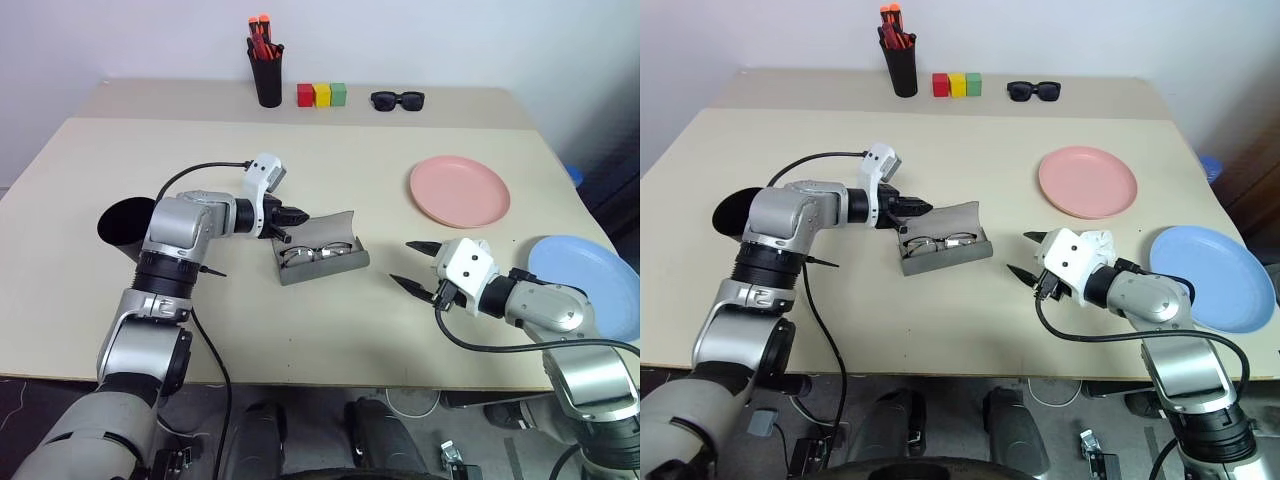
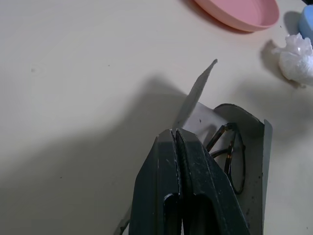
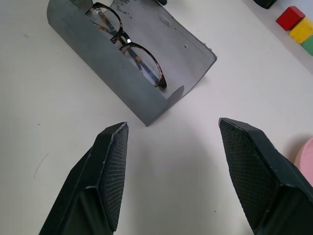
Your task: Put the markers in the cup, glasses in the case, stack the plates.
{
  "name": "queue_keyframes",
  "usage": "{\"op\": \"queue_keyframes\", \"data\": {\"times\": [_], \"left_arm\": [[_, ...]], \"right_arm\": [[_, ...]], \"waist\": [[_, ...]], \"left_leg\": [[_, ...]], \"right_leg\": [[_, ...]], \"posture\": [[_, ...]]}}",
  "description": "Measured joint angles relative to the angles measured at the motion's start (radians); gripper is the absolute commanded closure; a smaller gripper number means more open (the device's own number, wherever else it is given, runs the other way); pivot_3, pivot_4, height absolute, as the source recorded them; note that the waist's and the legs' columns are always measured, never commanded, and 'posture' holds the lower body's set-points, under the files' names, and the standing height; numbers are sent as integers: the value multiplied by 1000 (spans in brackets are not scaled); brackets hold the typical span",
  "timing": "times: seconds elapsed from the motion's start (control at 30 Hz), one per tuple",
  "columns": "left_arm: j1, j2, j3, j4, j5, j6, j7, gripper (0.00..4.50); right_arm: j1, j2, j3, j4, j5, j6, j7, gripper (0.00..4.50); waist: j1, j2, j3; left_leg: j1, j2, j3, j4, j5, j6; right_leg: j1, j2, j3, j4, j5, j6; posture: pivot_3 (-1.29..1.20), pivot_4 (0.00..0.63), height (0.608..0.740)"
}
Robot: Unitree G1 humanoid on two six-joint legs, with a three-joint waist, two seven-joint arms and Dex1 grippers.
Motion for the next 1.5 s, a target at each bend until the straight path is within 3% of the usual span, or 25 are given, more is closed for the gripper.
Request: {"op": "queue_keyframes", "data": {"times": [0.4, 0.57, 0.7, 0.83, 1.0, 1.23, 1.5], "left_arm": [[202, 140, -115, -336, -41, -28, -109, 4481], [227, 96, -70, -369, -86, -41, -81, 4481], [123, -11, 58, -267, -118, -3, 73, 4481], [-53, -104, 201, -39, -115, 69, 295, 4481], [-98, -112, 205, 160, -76, 68, 379, 4481], [-150, -77, 161, 332, -58, 60, 298, 4481], [-66, -23, 63, 148, -88, 72, 103, 4481]], "right_arm": [[-86, 0, 8, 69, -1, 33, -31, 1503], [-139, 0, 21, 130, -9, 34, -44, 1503], [-152, 2, 51, 149, -14, 20, -44, 1503], [-164, 5, 59, 159, -8, 13, -38, 1503], [-161, 8, 57, 125, 61, 20, 8, 1503], [-70, -20, 29, -13, 195, 109, 68, 1503], [-9, -35, -4, -46, 225, 134, 41, 1503]], "waist": [[0, 0, 0], [5, 0, 0], [3, 0, 0], [0, 0, 0], [-2, 0, 0], [4, 0, 0], [-3, 0, 0]], "left_leg": [[0, 0, 0, 0, 0, 0], [0, 0, 0, 1, 0, 0], [0, 0, 0, 1, 0, 0], [0, 0, 0, 1, 0, 0], [0, 0, 0, 0, 0, 0], [-1, 0, 0, 0, 0, 0], [0, 0, 0, 0, 0, 0]], "right_leg": [[0, 0, 0, 0, 0, 0], [0, -1, 0, 0, 0, 0], [0, 0, 0, 0, 0, 0], [0, 0, 0, 0, 0, 0], [0, 0, 0, 0, 0, 0], [0, 0, 0, 0, 0, 0], [0, 0, 0, 1, 0, 0]], "posture": [[0, 150, 725], [0, 150, 725], [0, 150, 725], [0, 150, 725], [0, 150, 725], [0, 150, 725], [0, 150, 725]]}}
